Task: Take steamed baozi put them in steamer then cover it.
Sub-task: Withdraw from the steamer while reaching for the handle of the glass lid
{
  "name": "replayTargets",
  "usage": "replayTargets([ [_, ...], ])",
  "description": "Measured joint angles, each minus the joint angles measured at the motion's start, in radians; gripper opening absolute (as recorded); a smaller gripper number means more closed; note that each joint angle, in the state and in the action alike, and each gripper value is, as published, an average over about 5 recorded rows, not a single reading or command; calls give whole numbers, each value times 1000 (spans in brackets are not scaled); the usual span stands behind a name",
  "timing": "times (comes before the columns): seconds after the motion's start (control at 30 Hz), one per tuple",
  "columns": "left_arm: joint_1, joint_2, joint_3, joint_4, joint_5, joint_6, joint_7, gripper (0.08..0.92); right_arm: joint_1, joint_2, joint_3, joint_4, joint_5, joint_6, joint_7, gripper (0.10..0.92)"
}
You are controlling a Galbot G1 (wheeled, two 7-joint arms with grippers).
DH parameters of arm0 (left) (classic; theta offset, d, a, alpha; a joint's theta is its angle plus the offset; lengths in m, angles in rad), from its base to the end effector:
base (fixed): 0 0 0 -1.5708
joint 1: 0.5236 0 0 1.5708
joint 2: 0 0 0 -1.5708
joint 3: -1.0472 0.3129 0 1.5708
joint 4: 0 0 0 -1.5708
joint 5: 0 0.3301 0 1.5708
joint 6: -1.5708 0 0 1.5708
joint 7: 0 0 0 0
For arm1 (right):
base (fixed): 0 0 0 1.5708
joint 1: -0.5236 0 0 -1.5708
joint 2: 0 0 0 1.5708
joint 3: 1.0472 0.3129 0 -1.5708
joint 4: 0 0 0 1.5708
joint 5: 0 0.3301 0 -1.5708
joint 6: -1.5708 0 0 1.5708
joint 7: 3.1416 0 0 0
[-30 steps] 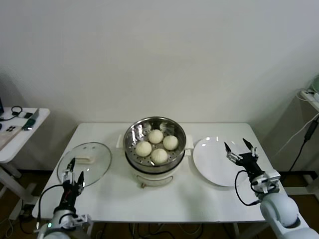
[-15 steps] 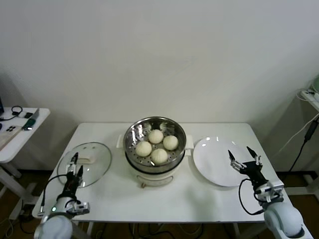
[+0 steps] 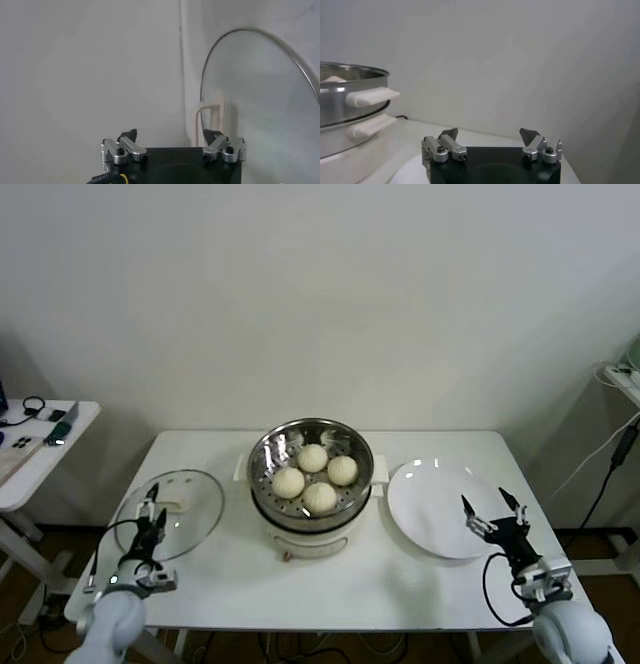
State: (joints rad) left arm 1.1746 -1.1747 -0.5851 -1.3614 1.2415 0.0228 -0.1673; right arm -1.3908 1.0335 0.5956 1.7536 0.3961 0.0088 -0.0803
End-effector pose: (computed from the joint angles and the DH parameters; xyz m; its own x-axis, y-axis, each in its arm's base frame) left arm 0.2759 0.1655 -0.3825 -0.9809 -0.1480 0.1265 0.1385 -0.0739 0.9876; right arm 0.2357 -0.1495 -0.3024 -0.9820 -0.1128 0.1513 -0.1323 0.9832 -0.1260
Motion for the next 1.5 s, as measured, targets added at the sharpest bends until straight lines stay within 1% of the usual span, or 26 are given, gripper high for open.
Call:
replayTargets([
  [0.33,-87,-7,11,106,5,-23,-26,823,-8,21,4,-8,-24,11,-13,823],
  [0.8,-163,-19,16,197,13,-43,-40,822,-8,39,7,-19,-55,27,-18,823],
  [0.87,-167,-19,16,205,13,-47,-40,807,-9,43,7,-22,-60,29,-21,823],
  [1.0,-168,-20,16,216,13,-54,-40,715,-9,49,7,-24,-68,32,-23,823],
  [1.5,-170,-29,14,237,7,-74,-46,282,1,72,6,-35,-85,40,-27,823],
])
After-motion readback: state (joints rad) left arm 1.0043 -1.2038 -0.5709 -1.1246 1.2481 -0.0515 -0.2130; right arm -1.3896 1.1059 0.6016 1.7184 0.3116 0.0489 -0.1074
